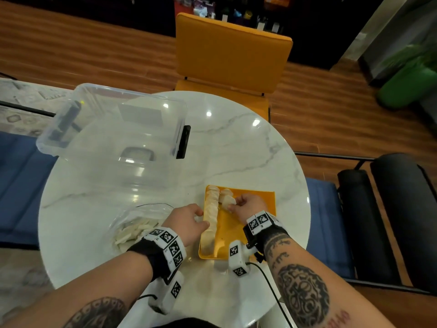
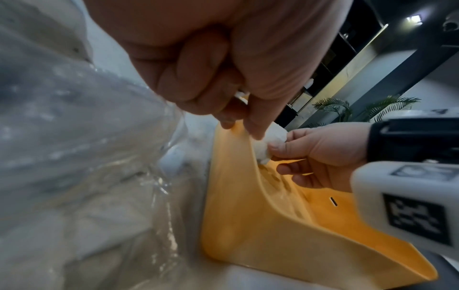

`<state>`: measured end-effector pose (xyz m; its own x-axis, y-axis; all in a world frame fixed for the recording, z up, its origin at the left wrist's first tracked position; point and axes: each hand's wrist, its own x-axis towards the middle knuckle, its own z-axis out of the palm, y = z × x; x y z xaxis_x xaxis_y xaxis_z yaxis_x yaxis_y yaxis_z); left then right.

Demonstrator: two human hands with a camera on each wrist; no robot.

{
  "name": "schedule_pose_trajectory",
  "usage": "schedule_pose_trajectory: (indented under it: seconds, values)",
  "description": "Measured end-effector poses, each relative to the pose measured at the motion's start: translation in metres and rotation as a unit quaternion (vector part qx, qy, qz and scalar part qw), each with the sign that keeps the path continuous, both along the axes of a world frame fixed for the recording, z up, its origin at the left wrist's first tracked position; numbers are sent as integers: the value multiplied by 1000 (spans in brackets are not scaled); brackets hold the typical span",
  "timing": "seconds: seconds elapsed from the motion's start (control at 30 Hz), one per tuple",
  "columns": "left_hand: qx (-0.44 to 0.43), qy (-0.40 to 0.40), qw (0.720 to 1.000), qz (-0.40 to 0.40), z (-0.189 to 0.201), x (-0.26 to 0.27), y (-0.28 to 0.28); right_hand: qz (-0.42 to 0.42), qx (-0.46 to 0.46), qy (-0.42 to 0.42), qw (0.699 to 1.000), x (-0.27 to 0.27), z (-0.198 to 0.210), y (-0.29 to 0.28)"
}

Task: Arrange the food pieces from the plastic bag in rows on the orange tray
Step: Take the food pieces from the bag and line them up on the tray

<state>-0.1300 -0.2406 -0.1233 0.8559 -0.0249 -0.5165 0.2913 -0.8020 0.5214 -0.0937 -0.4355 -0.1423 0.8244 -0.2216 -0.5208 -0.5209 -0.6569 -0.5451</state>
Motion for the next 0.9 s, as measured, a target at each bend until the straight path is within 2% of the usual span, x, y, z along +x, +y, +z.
schedule_pose_trajectory:
  seconds: [0.4,0.7,0.8,0.9]
  values:
    - [5,20,1000,1,4,0,3,-82,-11,6,997,9,-13,9]
    - [-6,22,1000,-14,1,0,5,-58,-34,14,998,14,-10,14]
    - [-33,17,999,-1,3,0,8,-57,-32,13,998,10,-7,10]
    - [-111,-1,993,33,12,2,10,-73,-5,-4,997,4,-2,5]
